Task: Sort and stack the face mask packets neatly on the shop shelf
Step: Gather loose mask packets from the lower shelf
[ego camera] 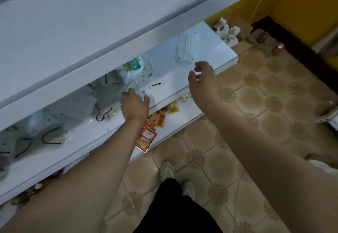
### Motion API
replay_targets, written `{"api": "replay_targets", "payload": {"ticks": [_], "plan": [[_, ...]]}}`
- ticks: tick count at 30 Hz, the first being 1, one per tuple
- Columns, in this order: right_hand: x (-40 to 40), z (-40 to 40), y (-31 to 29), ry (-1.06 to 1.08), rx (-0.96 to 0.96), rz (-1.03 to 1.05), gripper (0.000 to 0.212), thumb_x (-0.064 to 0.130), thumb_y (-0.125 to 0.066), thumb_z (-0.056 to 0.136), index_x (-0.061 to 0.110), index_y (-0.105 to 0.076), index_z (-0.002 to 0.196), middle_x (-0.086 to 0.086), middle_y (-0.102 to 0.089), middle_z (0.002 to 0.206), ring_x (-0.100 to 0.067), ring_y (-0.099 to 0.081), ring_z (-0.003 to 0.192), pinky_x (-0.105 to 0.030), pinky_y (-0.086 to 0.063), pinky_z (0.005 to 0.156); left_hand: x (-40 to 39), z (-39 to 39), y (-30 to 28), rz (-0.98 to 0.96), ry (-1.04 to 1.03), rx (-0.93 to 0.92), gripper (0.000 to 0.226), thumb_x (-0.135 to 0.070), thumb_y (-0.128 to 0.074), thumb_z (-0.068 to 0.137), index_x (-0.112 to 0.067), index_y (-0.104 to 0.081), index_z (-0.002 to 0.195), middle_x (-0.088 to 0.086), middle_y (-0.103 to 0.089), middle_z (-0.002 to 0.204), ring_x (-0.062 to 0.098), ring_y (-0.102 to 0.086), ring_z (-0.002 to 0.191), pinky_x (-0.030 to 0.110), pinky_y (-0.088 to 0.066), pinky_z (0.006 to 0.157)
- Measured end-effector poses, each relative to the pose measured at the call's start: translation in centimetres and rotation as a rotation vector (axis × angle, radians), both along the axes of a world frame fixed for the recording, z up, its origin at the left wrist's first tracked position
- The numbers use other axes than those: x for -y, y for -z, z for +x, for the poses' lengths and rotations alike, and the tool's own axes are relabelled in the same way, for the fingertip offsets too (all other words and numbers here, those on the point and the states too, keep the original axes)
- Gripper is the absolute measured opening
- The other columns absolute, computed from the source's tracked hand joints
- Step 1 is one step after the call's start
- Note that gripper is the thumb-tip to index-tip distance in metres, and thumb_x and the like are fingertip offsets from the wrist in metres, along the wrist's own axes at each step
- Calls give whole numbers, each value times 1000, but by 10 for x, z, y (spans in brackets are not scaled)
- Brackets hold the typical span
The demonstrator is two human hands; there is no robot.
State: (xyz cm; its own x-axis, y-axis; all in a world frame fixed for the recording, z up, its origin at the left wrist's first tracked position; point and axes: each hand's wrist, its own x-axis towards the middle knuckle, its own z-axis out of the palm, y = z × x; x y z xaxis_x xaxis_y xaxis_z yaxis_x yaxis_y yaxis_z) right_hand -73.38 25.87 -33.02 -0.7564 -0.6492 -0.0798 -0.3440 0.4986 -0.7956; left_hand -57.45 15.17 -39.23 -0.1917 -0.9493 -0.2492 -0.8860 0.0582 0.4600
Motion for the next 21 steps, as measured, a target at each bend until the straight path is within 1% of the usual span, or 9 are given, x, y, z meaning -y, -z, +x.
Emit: {"api": "replay_targets", "payload": {"ticks": [3,6,9,11,13,16,18,20,21], "plan": [[27,18,41,-69,134,76,40,28,-47,101,12,-45,138,-3,-58,128,-19,-61,98,-36,-50,82,27,0,31,-22,-16,223,67,-46,-64,90,-2,-42,135,25,-46,137,41,-48,124,44,-41,99],[50,40,73,-122,277,157,47,34,-50,101,11,-43,141,-3,-65,118,-24,-65,101,-40,-54,86,35,-1,53,-58,-3,266,67,-45,-69,84,-4,-46,132,23,-49,135,39,-48,123,42,-38,100],[63,49,94,-9,464,152,60,41,-58,96,5,-42,142,2,-66,87,-25,-70,94,-48,-57,86,36,-4,60,-34,15,-6,47,-29,-72,81,-8,-58,121,11,-65,117,29,-62,108,38,-49,92],[68,46,103,36,476,185,67,50,-62,91,4,-48,137,-5,-69,92,-23,-69,93,-45,-56,87,32,-6,53,120,-2,-283,31,-20,-71,82,-13,-67,112,0,-69,100,19,-65,94,26,-50,79],[70,38,106,25,496,176,56,51,-66,88,2,-63,114,-7,-66,85,-20,-63,73,-38,-56,74,27,-10,43,262,49,-444,25,-18,-72,86,-17,-69,111,-1,-70,97,13,-65,88,19,-49,71],[74,17,108,24,485,156,24,32,-68,91,8,-71,91,-1,-55,60,-15,-48,52,-28,-40,54,34,-7,43,427,115,-589,30,-24,-74,88,-21,-68,117,-1,-71,108,12,-66,96,20,-51,78],[81,0,112,7,406,144,20,27,-69,89,7,-71,89,-4,-61,65,-19,-54,58,-34,-45,58,45,9,50,207,10,-523,31,-28,-71,89,-19,-65,118,-1,-64,114,14,-61,102,19,-47,82],[88,-11,116,-30,259,178,23,29,-69,88,8,-70,96,-9,-70,85,-24,-63,75,-36,-50,69,58,32,63,-236,-104,-159,45,-33,-66,86,-11,-59,125,11,-58,122,29,-55,112,33,-46,89],[90,-14,117,-25,199,202,28,32,-69,88,9,-68,104,-9,-70,95,-23,-64,84,-31,-48,71,63,44,66,-349,-172,38,56,-35,-64,84,-6,-53,131,18,-54,129,36,-51,118,40,-42,92]]}}
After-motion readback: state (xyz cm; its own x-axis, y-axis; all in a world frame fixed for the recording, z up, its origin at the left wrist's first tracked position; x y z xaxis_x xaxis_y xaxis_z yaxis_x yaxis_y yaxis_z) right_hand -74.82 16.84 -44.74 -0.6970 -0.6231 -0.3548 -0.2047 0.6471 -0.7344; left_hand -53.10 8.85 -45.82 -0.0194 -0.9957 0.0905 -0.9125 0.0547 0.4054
